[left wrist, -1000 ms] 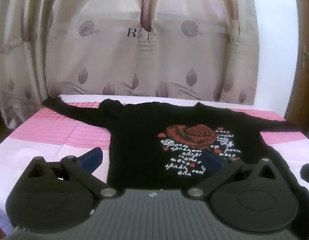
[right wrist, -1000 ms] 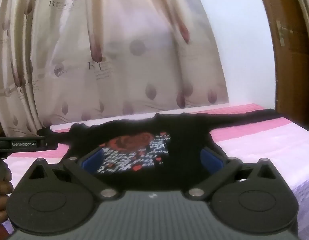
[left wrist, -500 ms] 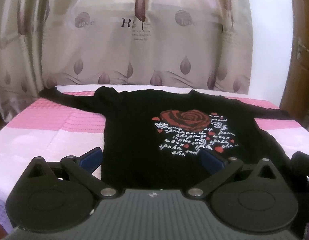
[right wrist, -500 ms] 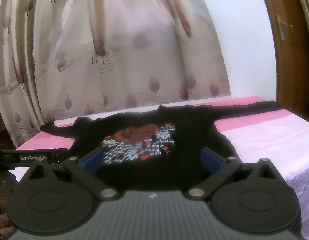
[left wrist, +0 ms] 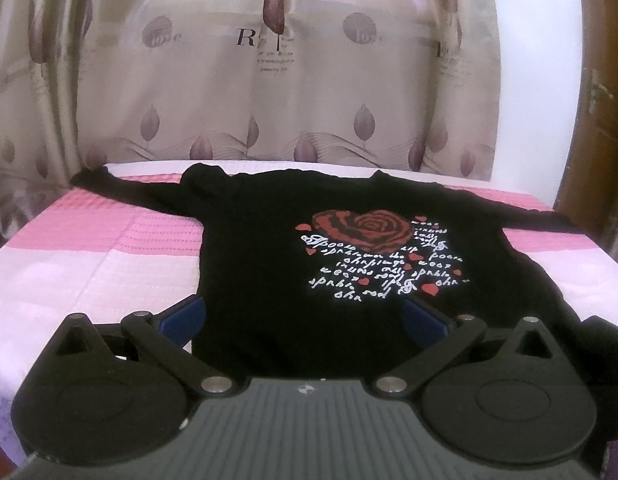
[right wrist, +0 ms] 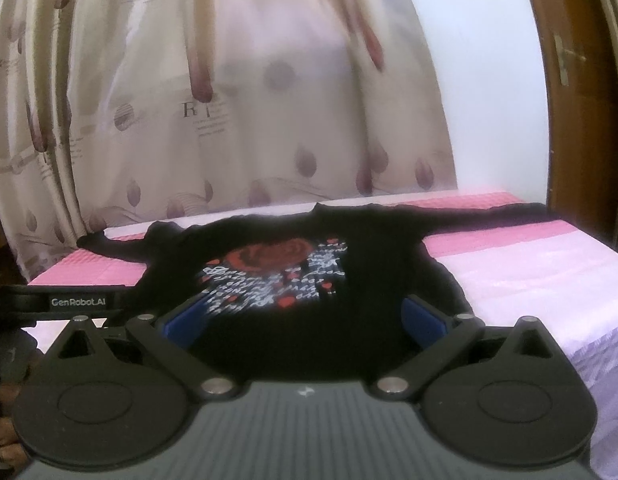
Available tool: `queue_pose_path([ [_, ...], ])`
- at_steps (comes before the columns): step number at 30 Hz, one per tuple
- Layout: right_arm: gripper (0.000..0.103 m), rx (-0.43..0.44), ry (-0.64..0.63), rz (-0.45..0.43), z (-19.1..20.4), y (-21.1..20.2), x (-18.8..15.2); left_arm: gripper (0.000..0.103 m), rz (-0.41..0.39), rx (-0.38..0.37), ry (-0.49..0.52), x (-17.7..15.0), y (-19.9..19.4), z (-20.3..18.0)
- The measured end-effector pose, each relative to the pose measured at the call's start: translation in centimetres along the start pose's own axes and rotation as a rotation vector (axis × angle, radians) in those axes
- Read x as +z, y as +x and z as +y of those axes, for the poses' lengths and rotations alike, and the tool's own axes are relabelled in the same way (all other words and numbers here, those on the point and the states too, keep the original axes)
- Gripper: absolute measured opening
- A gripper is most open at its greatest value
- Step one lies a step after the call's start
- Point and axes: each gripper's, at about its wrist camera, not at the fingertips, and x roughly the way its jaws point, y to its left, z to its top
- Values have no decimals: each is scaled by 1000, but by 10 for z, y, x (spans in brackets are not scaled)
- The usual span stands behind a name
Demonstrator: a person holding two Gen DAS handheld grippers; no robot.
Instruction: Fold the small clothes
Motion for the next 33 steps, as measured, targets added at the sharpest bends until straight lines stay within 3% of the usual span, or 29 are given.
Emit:
queue_pose_path([
  [33,103,38,-34,48,9,19,6,103,44,48,14,-2,18,14],
])
